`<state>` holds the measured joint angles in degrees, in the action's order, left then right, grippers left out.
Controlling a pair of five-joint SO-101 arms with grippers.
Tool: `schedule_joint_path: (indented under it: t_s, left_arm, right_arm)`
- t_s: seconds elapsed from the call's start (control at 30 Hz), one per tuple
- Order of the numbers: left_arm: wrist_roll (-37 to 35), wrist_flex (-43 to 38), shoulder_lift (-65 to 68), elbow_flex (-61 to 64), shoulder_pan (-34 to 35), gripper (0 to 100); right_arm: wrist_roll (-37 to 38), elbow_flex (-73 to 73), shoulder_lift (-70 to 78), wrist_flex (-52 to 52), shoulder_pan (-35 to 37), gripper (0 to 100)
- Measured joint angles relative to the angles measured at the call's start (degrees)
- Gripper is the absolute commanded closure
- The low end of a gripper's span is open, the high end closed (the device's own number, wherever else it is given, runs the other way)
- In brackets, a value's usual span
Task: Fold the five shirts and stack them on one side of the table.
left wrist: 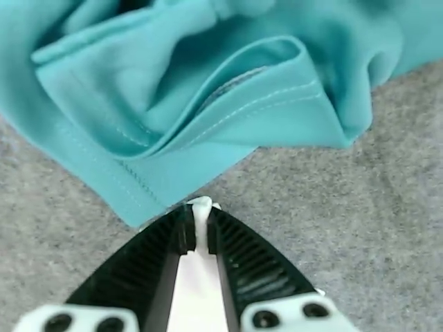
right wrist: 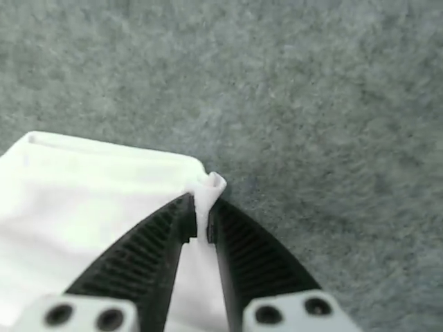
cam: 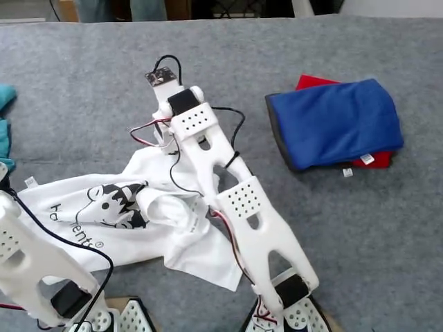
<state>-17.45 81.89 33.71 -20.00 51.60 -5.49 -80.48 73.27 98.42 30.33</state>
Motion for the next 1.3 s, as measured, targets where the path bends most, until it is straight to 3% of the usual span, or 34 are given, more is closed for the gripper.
schedule_joint_path:
  t_s: [0.37, 0.63, 0.9, 1.07, 1.3]
  left_arm:
    - [-0.1, -2.2, -0.2, 1.0, -3.3, 97]
    - [0.1, 16.4, -15.1, -27.5, -11.8, 97]
    - [0.4, 18.7, -36.9, -48.4, -11.9, 97]
    - [1.0, 18.7, -51.9, -48.1, -11.3, 97]
    - [1.9, 18.7, -74.8, -35.0, -11.3, 97]
  right_arm:
    - [1.7, -11.8, -6.6, 0.9, -5.2, 98.5]
    - [2.5, -11.9, -31.9, 1.1, -6.9, 98.5]
    - [2.5, -13.5, -61.6, -5.5, -10.3, 98.5]
    - [-1.8, -13.6, -73.2, -10.6, -10.6, 98.5]
    - [-2.9, -9.6, -85.4, -11.3, -10.8, 98.4]
